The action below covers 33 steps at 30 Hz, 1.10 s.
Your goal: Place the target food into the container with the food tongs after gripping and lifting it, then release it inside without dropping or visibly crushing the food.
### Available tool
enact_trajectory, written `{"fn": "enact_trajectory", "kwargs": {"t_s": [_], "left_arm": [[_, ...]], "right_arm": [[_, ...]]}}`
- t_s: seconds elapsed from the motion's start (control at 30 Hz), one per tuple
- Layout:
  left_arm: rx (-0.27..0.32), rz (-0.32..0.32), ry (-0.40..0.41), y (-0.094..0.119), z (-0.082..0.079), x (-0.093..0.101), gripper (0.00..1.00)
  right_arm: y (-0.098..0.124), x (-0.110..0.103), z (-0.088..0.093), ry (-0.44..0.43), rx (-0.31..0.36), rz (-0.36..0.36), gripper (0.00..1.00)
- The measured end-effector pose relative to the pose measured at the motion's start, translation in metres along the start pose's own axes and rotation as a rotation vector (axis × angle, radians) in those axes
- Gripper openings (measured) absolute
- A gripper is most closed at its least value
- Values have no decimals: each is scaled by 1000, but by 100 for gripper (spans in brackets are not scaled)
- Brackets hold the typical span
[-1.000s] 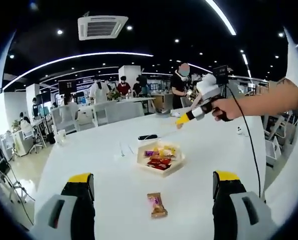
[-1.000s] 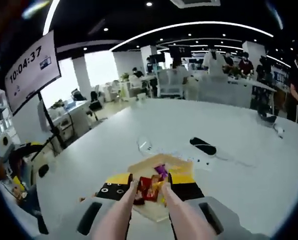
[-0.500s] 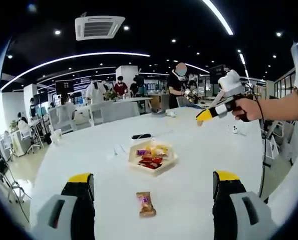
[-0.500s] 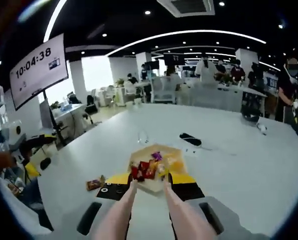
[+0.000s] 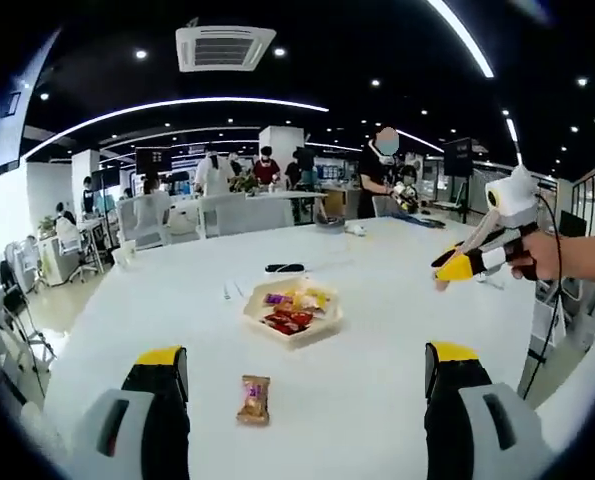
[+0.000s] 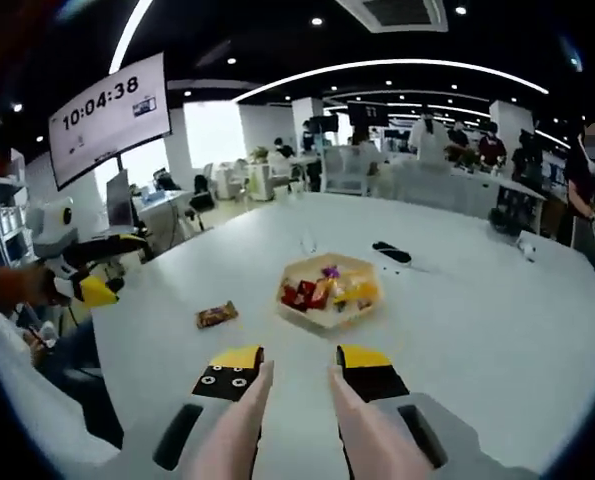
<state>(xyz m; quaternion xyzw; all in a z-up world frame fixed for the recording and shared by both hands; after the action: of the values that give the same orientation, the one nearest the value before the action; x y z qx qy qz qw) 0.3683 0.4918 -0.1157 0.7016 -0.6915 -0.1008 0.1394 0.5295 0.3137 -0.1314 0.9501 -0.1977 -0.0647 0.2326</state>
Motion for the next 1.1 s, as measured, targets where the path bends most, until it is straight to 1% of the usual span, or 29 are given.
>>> {"fn": "enact_trajectory", "kwargs": {"t_s": [0.03, 0.1, 0.13, 0.2, 0.27, 0.33, 0.47, 0.57, 0.67, 0.73, 0.83, 0.87, 0.97, 1.07, 1.1], "left_arm": [[-1, -17, 3, 3, -3, 5, 99], [11, -31, 12, 4, -6, 11, 99], [10, -33, 11, 5, -6, 13, 99], [-5, -60, -7, 6, -5, 15, 99], [-9, -77, -3, 9, -6, 17, 99], [-1, -87, -4, 11, -8, 17, 99], [-8, -106, -11, 13, -8, 14, 99], [6, -120, -3, 18, -9, 5, 99], [5, -118, -2, 19, -8, -3, 99], [8, -114, -8, 21, -9, -9, 99], [13, -101, -11, 25, -9, -18, 99], [8, -88, -15, 27, -9, -21, 99], [0, -60, -42, 31, -8, -32, 99], [-1, -37, -35, 33, -5, -41, 99], [1, -24, -36, 34, -4, -43, 99]], "right_arm": [[3, 3, 6, 8, -7, 3, 28], [7, -1, 10, -41, 7, -41, 28], [7, -1, 12, -42, 6, -42, 28], [9, -2, 18, -18, 10, -51, 28], [9, -3, 22, -16, 5, -61, 28], [9, -5, 22, -21, 11, -76, 29], [7, -5, 22, -12, 7, -87, 29], [0, -7, 18, -13, 3, -94, 29], [-6, -11, 14, -14, -5, -90, 28], [-11, -19, 10, -12, -2, -92, 29], [-21, -29, 7, 22, -12, -84, 29], [-27, -33, 7, 32, -22, -79, 29], [-41, -50, -2, 48, -25, -99, 29], [-57, -62, -11, 60, -33, -101, 29], [-62, -70, -16, 68, -32, -103, 29]]}}
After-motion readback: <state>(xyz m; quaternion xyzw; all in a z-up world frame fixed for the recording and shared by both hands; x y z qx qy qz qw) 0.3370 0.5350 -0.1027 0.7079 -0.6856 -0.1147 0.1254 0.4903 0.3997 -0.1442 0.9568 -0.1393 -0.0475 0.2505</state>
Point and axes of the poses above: the point that each gripper's makers call its tool centre point, and the gripper's own axes: y roughly backward along the fingers, x roughly to its right, z roughly out of its underside, the point moved 2 cm from there along y, roughly backward along the fingers, and after that the axes turned 6 degrees about z, right-handed, at the moved point
